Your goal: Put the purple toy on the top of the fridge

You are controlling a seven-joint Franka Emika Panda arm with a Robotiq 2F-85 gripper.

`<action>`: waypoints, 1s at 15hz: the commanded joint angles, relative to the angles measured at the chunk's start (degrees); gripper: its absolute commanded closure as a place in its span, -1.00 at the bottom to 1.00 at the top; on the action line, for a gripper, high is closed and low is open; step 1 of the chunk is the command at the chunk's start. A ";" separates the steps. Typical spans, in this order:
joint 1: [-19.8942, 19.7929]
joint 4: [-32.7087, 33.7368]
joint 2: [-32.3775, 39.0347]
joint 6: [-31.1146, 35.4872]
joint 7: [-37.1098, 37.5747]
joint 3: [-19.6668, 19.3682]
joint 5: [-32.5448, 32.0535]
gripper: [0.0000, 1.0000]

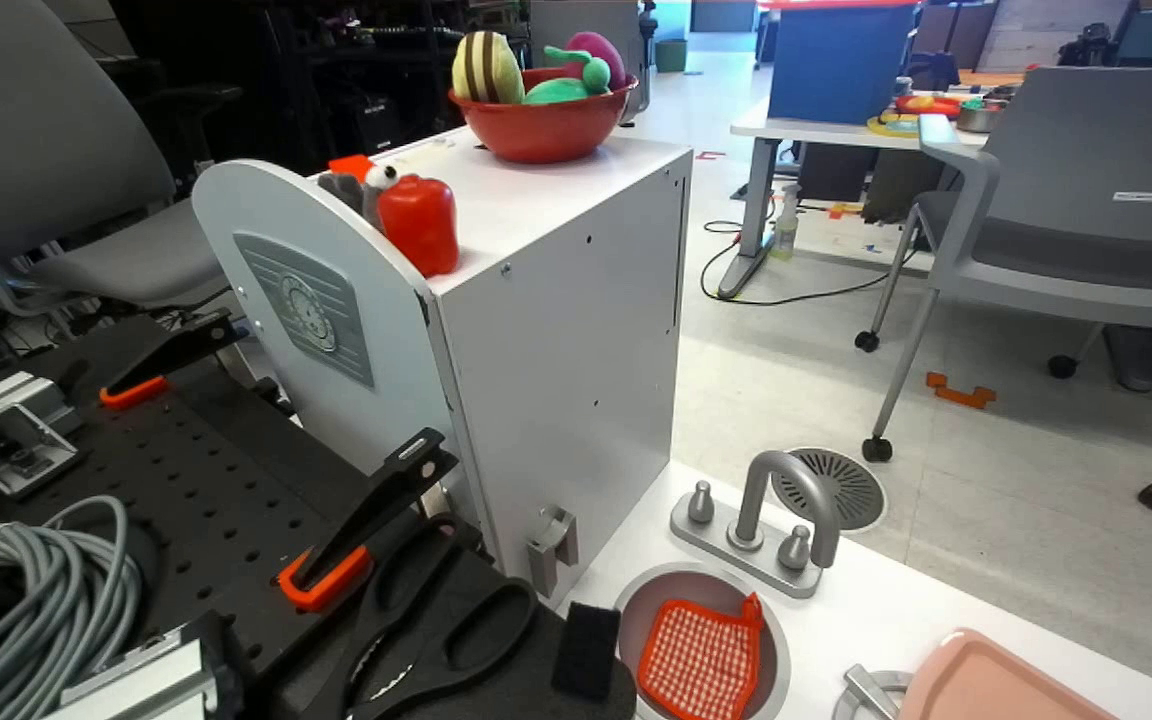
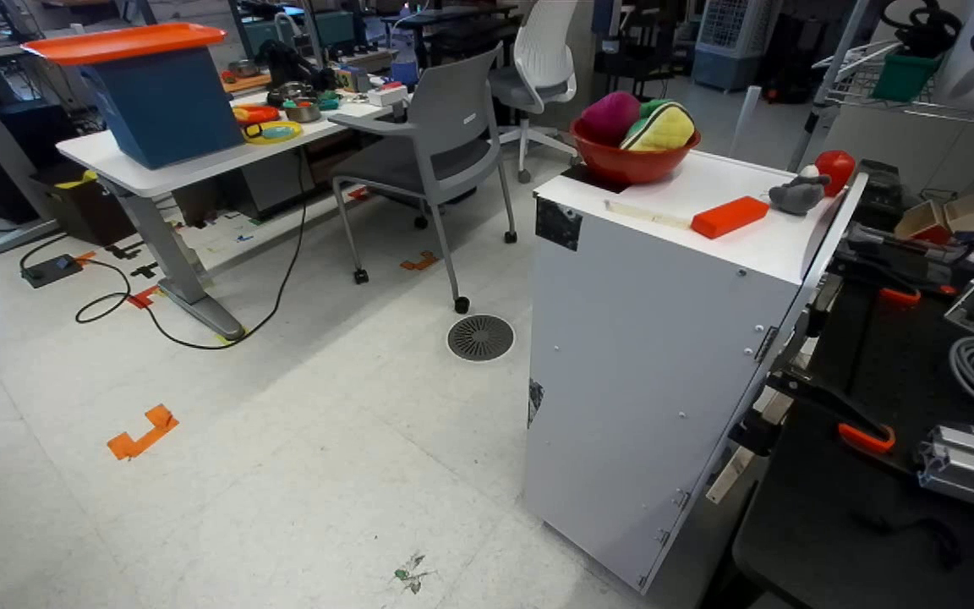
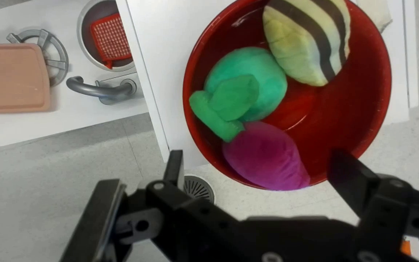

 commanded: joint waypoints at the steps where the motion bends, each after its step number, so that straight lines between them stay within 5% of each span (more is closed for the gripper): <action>1: -0.05 4.11 3.13 -2.65 -1.22 0.22 -0.91 -1.00; 9: 0.01 6.99 5.83 -2.93 -3.00 0.40 -2.02 -1.00; 11: -0.06 7.72 6.46 -3.33 -3.17 0.46 -1.79 -0.45; 15: -0.05 8.89 7.33 -4.82 -3.36 0.55 -1.74 0.20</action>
